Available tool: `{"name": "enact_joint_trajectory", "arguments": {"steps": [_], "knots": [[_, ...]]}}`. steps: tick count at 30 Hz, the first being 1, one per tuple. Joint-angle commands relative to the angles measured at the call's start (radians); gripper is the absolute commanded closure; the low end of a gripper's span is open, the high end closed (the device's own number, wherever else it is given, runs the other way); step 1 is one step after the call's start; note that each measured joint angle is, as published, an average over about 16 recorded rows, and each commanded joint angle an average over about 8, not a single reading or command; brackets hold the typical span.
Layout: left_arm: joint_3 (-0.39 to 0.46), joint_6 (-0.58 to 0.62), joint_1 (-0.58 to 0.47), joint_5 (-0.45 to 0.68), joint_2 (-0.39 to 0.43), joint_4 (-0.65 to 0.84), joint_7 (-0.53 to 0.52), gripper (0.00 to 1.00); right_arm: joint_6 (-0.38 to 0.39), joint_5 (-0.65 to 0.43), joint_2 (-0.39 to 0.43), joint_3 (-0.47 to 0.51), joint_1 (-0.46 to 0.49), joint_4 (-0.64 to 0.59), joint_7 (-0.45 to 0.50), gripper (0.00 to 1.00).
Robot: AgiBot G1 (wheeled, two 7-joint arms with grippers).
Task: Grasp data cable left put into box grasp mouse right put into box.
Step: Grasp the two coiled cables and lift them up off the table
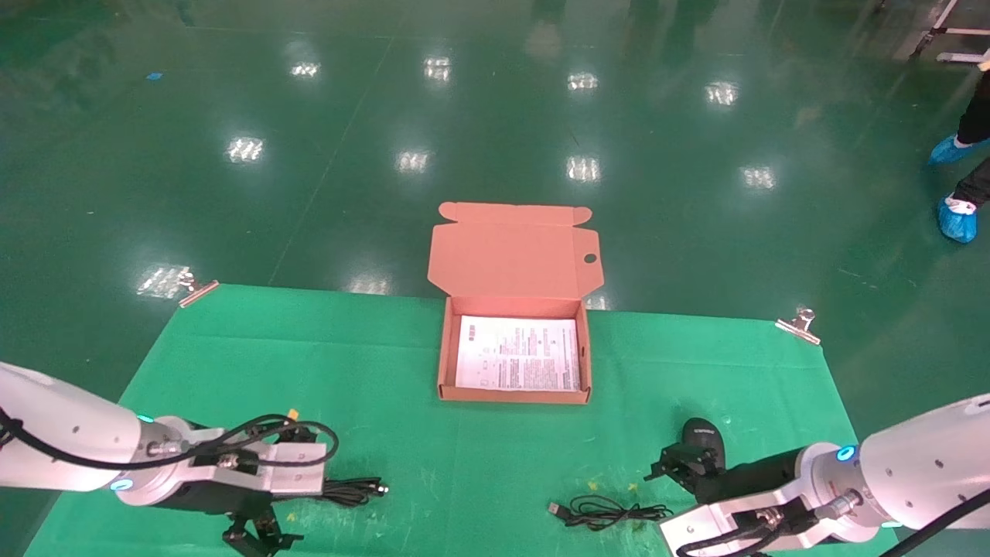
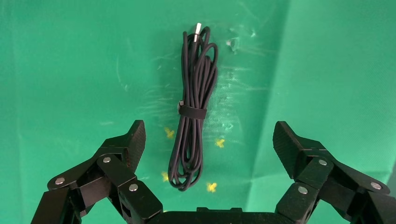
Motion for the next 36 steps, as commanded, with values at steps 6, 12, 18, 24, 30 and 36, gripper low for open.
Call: {"name": "enact_joint_trajectory", "arguments": {"steps": [6, 12, 18, 24, 30, 36], "knots": [[-0.008, -0.067, 0.012, 0.004, 0.028, 0.110, 0.021, 0.00, 0.054, -0.011, -0.032, 0.000, -0.039, -0.054, 0.046, 0.00], [-0.007, -0.115, 0.005, 0.021, 0.068, 0.214, 0.032, 0.00, 0.096, -0.033, -0.084, -0.011, -0.051, -0.126, 0.044, 0.00], [-0.010, -0.151, -0.002, 0.020, 0.098, 0.302, 0.057, 0.00, 0.142, -0.068, -0.119, -0.023, -0.062, -0.178, 0.023, 0.00], [-0.012, -0.174, -0.007, 0.014, 0.116, 0.361, 0.090, 0.00, 0.182, -0.102, -0.136, -0.034, -0.072, -0.209, -0.002, 0.00], [-0.012, -0.190, -0.009, 0.010, 0.132, 0.414, 0.117, 0.00, 0.216, -0.131, -0.151, -0.043, -0.083, -0.232, -0.017, 0.00], [-0.010, -0.201, -0.014, 0.009, 0.148, 0.463, 0.144, 0.00, 0.246, -0.149, -0.166, -0.048, -0.094, -0.256, -0.024, 0.00]]}}
